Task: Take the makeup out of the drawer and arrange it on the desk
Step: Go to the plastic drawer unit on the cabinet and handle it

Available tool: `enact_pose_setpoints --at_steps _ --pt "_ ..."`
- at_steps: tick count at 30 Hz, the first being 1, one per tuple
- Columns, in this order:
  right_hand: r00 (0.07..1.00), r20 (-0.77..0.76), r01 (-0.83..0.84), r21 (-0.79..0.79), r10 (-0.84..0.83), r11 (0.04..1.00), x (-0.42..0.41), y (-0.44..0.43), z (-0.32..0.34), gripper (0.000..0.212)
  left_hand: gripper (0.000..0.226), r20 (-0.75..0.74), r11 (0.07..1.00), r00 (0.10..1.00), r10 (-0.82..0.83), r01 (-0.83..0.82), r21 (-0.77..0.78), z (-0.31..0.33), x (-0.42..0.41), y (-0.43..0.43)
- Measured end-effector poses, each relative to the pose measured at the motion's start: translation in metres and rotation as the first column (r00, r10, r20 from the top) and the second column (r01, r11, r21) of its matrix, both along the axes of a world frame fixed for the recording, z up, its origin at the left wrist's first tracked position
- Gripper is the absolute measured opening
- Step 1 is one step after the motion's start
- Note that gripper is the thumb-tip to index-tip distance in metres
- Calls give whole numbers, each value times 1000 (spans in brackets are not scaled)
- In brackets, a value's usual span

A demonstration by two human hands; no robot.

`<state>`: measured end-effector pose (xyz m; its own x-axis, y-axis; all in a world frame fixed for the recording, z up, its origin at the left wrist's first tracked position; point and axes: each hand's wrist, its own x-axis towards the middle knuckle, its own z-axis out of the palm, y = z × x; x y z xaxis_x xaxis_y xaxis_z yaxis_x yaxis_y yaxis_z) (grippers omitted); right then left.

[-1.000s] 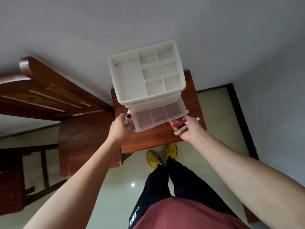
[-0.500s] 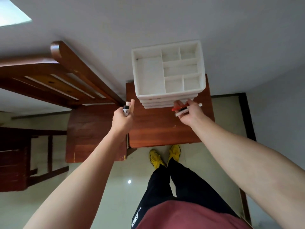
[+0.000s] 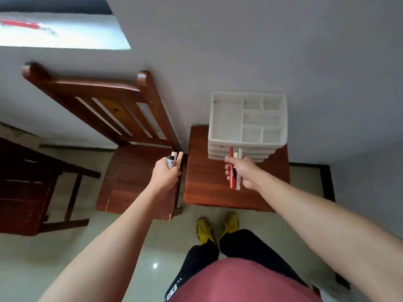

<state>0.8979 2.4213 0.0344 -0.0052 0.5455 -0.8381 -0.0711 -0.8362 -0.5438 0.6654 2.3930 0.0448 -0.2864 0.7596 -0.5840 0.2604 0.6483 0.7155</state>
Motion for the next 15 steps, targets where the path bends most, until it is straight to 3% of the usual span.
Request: enact_pose_setpoints --at_steps 5,8,15 --pt "985 -105 -133 30 135 991 -53 11 37 16 38 141 969 963 228 -238 58 47 -34 -30" --pt "951 -179 -245 60 252 968 -88 11 60 17 27 77 937 942 326 -333 108 77 -55 -60" --pt "740 -260 -609 132 620 782 -185 -47 98 17 22 149 648 670 727 -742 175 124 -78 -199"
